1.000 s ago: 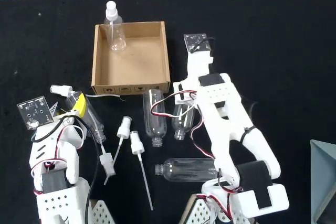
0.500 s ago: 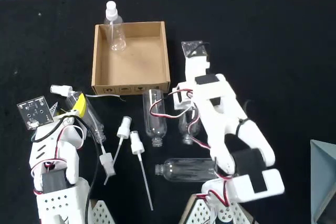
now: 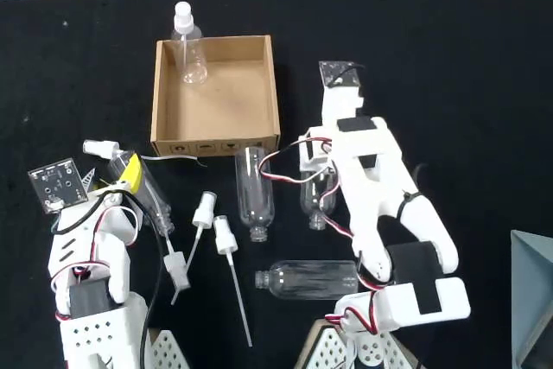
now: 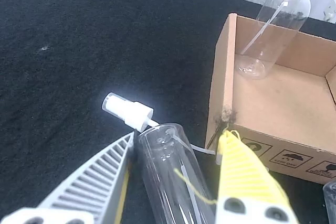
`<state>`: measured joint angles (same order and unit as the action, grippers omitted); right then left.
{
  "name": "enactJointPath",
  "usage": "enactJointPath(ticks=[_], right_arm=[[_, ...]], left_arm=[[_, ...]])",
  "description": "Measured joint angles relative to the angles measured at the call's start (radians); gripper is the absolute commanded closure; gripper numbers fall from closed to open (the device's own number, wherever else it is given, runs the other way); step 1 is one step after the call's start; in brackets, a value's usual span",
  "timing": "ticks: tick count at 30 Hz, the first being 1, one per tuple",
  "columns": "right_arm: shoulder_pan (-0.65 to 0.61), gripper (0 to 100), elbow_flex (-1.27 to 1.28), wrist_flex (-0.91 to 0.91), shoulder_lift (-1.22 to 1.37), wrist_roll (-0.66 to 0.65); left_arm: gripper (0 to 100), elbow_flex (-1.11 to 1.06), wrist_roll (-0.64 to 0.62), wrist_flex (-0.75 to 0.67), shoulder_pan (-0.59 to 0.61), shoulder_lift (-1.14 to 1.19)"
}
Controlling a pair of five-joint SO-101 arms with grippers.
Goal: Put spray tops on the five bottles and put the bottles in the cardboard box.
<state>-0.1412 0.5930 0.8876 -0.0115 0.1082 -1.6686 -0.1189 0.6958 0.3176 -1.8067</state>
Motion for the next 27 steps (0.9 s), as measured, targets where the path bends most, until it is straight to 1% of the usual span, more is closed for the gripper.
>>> enactJointPath(ticks=[3, 5, 12, 27], right_arm=[[0.009, 98.1, 0.0, 0.0, 0.0, 0.0], [0.041, 98.1, 0.0, 0.003, 0.0, 0.0], [0.12, 98.1, -0.034, 0.107, 0.0, 0.005], [0.143, 98.8, -0.035, 0.123, 0.0, 0.316]], left_arm=[[77, 0.0, 0.0, 0.0, 0.0, 0.0], [77, 0.0, 0.0, 0.0, 0.0, 0.0], [77, 0.0, 0.0, 0.0, 0.0, 0.0], [77, 0.0, 0.0, 0.0, 0.0, 0.0]])
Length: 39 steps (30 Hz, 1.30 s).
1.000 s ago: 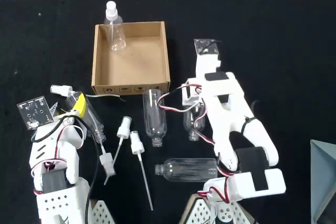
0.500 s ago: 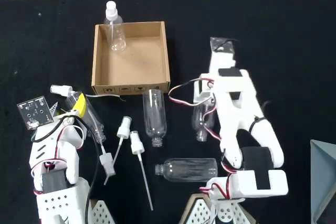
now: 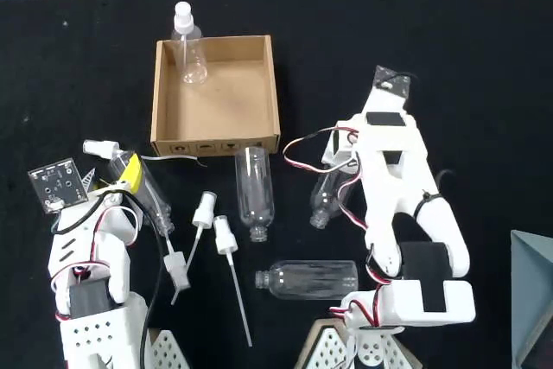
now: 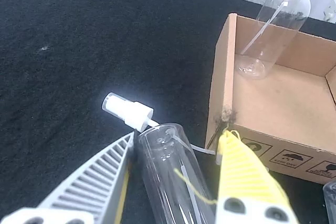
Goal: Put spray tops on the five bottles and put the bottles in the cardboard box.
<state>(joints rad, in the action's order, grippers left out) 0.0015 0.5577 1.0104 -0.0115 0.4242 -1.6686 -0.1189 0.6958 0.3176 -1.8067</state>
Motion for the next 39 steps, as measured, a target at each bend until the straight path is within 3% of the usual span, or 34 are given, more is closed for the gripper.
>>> enactJointPath(ticks=[7, 22, 33, 39], right_arm=[[0.064, 98.7, 0.0, 0.009, 0.0, 0.155], [0.063, 98.7, 0.0, 0.028, 0.0, 0.511], [0.035, 98.7, 0.0, 0.08, 0.0, 0.532], [0.032, 98.3, -0.029, 0.207, 0.0, 0.45]], left_arm=[[77, 0.0, 0.0, 0.0, 0.0, 0.0], [77, 0.0, 0.0, 0.0, 0.0, 0.0], [77, 0.0, 0.0, 0.0, 0.0, 0.0], [77, 0.0, 0.0, 0.0, 0.0, 0.0]])
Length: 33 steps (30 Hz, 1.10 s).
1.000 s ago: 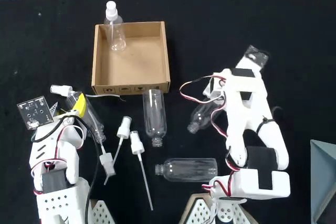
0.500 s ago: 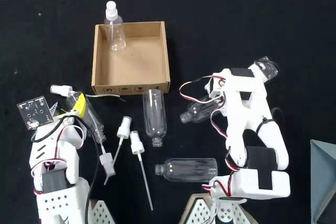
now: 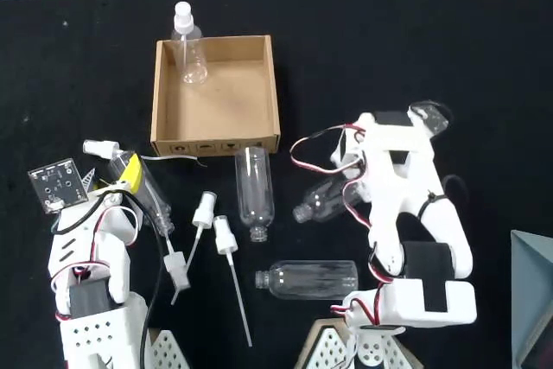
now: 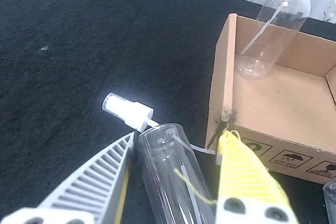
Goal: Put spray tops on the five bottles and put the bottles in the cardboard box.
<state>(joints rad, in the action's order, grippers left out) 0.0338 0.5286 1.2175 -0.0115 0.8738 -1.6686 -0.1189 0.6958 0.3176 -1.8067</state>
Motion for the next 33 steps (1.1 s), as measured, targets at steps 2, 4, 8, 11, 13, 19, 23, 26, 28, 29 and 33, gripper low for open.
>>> enactJointPath(ticks=[2, 4, 8, 11, 13, 19, 23, 26, 28, 29, 33], right_arm=[[-0.002, 94.9, -0.021, 0.038, 0.0, -0.011], [-0.002, 88.4, -0.034, 0.066, 0.0, -0.011], [-0.002, 77.1, -0.035, 0.086, 0.0, -0.011], [-0.002, 73.5, -0.035, 0.091, 0.0, -0.011], [-0.002, 73.0, -0.035, 0.091, 0.0, -0.011], [-0.002, 72.9, -0.035, 0.092, 0.0, -0.011], [-0.002, 72.9, -0.038, 0.126, 0.0, -0.011], [-0.002, 72.9, -0.104, 0.196, 0.0, -0.011], [-0.003, 72.9, -0.143, 0.256, 0.0, -0.012], [-0.003, 72.9, -0.157, 0.278, 0.0, -0.012], [-0.003, 72.9, -0.193, 0.331, 0.0, -0.012]], left_arm=[[77, 0.0, 0.0, 0.0, 0.0, 0.0], [77, 0.0, 0.0, 0.0, 0.0, 0.0], [77, 0.0, 0.0, 0.0, 0.0, 0.0], [77, 0.0, 0.0, 0.0, 0.0, 0.0], [77, 0.0, 0.0, 0.0, 0.0, 0.0], [77, 0.0, 0.0, 0.0, 0.0, 0.0], [77, 0.0, 0.0, 0.0, 0.0, 0.0], [77, 0.0, 0.0, 0.0, 0.0, 0.0], [77, 0.0, 0.0, 0.0, 0.0, 0.0], [77, 0.0, 0.0, 0.0, 0.0, 0.0], [77, 0.0, 0.0, 0.0, 0.0, 0.0]])
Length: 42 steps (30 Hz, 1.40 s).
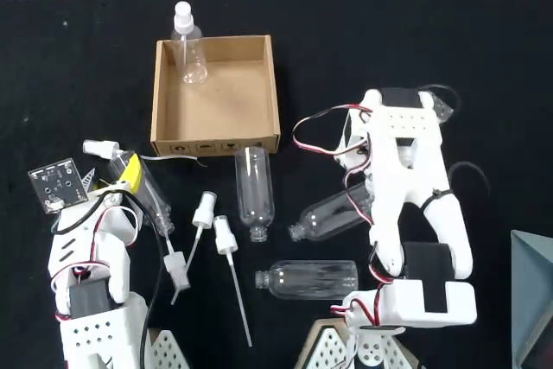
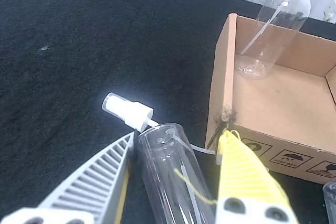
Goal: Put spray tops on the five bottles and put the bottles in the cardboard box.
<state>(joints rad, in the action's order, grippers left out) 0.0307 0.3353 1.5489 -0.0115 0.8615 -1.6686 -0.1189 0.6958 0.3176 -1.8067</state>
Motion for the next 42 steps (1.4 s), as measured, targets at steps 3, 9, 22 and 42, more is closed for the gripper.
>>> enactJointPath(ticks=[3, 9, 22, 42], right_arm=[[0.0, 72.9, -0.023, 0.028, 0.0, 0.0], [0.0, 72.9, -0.101, 0.14, 0.0, 0.0], [0.0, 72.9, -0.117, 0.167, 0.0, -0.002], [0.0, 73.0, -0.117, 0.167, 0.0, -0.555]], left_arm=[[77, 0.0, 0.0, 0.0, 0.0, 0.0], [77, 0.0, 0.0, 0.0, 0.0, 0.0], [77, 0.0, 0.0, 0.0, 0.0, 0.0], [77, 0.0, 0.0, 0.0, 0.0, 0.0]])
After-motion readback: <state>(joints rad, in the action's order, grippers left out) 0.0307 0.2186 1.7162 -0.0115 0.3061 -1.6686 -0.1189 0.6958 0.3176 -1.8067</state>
